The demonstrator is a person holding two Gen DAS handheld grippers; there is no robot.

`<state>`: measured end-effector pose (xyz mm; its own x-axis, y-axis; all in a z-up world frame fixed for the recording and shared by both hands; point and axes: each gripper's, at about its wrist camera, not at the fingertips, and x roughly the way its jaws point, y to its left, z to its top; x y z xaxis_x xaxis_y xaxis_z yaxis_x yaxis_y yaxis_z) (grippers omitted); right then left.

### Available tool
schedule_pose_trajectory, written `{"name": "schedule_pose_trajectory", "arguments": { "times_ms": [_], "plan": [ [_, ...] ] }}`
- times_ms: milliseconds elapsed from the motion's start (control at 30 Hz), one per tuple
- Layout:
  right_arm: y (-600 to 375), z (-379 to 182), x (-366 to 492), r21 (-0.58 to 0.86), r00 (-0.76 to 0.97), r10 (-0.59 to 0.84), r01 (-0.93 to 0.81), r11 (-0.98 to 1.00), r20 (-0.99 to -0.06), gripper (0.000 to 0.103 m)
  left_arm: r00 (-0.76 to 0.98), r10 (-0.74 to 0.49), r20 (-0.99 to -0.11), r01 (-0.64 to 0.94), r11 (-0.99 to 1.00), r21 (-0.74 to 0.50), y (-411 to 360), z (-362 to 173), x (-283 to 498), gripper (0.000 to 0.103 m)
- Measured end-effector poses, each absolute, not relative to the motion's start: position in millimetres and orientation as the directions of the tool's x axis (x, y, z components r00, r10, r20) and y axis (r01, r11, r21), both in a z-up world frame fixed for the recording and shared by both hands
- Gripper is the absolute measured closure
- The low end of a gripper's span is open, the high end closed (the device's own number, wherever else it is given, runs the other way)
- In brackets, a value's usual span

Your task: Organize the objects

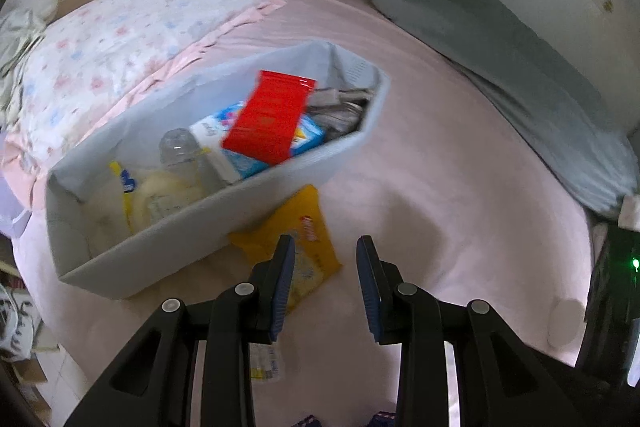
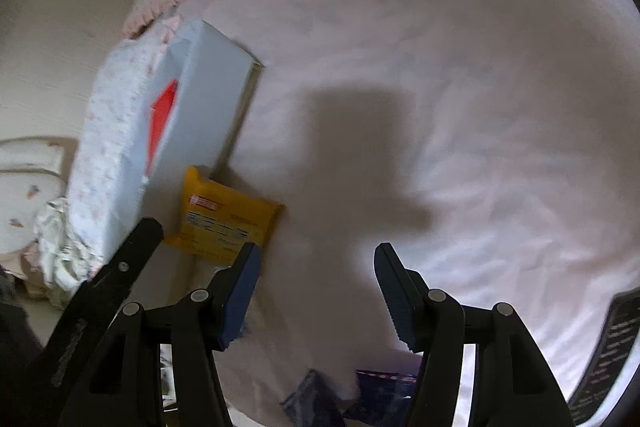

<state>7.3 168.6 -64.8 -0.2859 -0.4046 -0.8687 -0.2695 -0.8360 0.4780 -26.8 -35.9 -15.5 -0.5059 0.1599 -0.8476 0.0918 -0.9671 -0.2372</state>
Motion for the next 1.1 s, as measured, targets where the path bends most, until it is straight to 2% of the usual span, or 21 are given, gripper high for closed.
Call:
{"name": "schedule_pose_trajectory", "arguments": {
  "times_ms": [167,267,333,433,567,667,833,933,1100],
  "plan": [
    [148.0,-67.7,-11.2,0.575,-0.318,-0.501,-0.209,-0.791,-0.805,0.044,-0.543,0.099,-0.834,0.183,-0.955,-0.233,-64.9,-7.7,-23.7,0.071],
    [132.6,-79.8,-29.4,0.607,-0.305,-0.536,-0.232,-0.76,-0.787,0.044,-0.556,0.059,-0.829,0.221,-0.951,-0.216,-76.4,-6.8,-23.1,0.071],
    [125.9,-90.2,-39.8,0.667,-0.298,-0.599,-0.267,-0.696,-0.743,0.044,-0.553,0.051,-0.832,0.233,-0.949,-0.213,-83.2,-8.3,-24.7,0.071],
    [113.4,-92.5,-52.9,0.689,-0.28,-0.632,-0.222,-0.69,-0.723,0.044,-0.549,0.043,-0.834,0.252,-0.943,-0.215,-93.5,-11.3,-26.8,0.071],
    [104.4,-78.1,-50.0,0.599,-0.337,-0.547,-0.068,-0.798,-0.766,0.044,-0.554,0.04,-0.832,0.292,-0.926,-0.239,-111.3,-12.9,-26.1,0.071],
    [88.9,-65.2,-36.0,0.435,-0.428,-0.449,0.137,-0.89,-0.784,0.044,-0.553,0.051,-0.831,0.315,-0.911,-0.265,-120.2,-16.1,-25.7,0.071],
    [59.3,-68.7,-13.3,0.304,-0.476,-0.504,0.437,-0.847,-0.721,0.044,-0.551,0.068,-0.832,0.301,-0.913,-0.274,-121.2,-22.7,-29.0,0.071],
    [46.1,-80.0,-10.0,0.214,-0.458,-0.481,0.52,-0.827,-0.747,0.044,-0.57,0.064,-0.819,0.285,-0.92,-0.27,-124.4,-19.4,-28.4,0.071],
    [34.4,-93.4,-13.5,0.172,-0.436,-0.449,0.54,-0.824,-0.78,0.044,-0.584,0.043,-0.81,0.279,-0.927,-0.25,-131.2,-17.0,-28.0,0.071]
  ]
}}
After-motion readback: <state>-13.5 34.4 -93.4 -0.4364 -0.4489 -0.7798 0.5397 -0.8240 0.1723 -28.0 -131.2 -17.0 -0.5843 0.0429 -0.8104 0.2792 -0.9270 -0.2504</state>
